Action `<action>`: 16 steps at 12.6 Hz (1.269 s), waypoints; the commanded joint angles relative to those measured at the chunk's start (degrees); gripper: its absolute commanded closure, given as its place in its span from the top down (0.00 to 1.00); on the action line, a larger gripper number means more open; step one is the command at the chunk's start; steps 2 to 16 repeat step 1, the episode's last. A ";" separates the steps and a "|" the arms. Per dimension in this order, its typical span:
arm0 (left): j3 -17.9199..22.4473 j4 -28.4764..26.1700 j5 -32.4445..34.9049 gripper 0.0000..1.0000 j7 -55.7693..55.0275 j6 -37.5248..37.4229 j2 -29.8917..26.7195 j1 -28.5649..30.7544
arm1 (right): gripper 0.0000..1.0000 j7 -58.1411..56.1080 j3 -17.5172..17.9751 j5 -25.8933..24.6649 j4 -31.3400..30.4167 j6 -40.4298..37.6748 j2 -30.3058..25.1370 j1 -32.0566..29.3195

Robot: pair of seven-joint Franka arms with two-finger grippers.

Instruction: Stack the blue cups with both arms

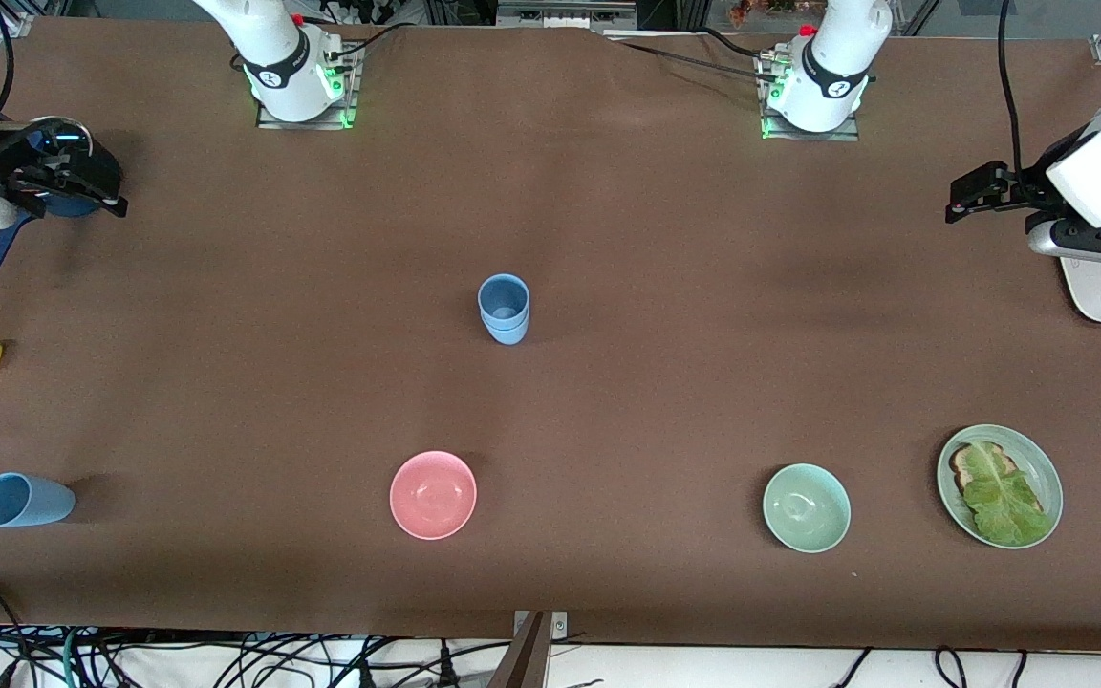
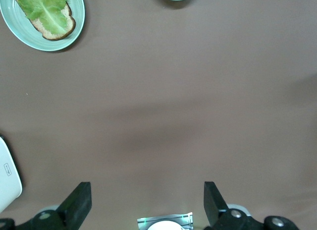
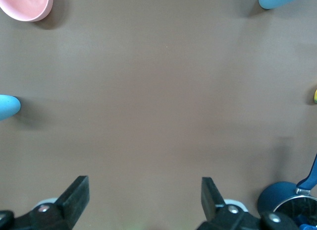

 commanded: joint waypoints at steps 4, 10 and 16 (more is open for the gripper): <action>-0.19 -0.41 -0.55 1.00 -0.05 -0.58 -0.76 0.10 | 1.00 -0.86 0.51 0.72 1.81 -1.38 0.86 -0.84; -0.19 -0.41 -0.55 1.00 -0.05 -0.58 -0.76 0.10 | 1.00 -0.86 0.51 0.72 1.81 -1.38 0.86 -0.84; -0.19 -0.41 -0.55 1.00 -0.05 -0.58 -0.76 0.10 | 1.00 -0.86 0.51 0.72 1.81 -1.38 0.86 -0.84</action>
